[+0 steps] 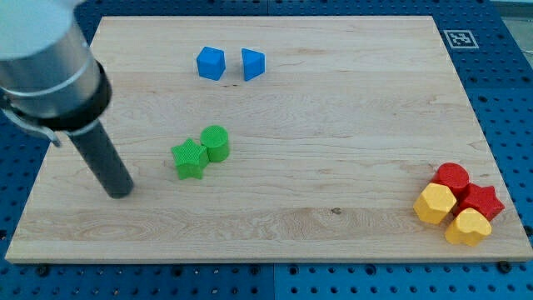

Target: Push the green circle towards the center

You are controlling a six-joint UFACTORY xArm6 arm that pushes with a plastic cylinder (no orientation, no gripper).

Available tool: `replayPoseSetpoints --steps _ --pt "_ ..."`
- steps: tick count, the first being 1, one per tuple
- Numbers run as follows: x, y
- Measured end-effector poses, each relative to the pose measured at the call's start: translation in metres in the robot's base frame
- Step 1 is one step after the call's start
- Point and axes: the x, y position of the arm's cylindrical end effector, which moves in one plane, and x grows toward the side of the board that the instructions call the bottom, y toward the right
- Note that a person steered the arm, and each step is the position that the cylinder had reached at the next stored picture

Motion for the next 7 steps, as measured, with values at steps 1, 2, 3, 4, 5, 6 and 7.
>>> replayPoseSetpoints --steps 1,2,3,4,5,6,7 --pt "0.000 0.058" --pt "-0.002 0.083" --pt "-0.012 0.077" --pt "-0.027 0.068" --pt "-0.035 0.068" --pt "-0.048 0.068" --pt "-0.057 0.068"
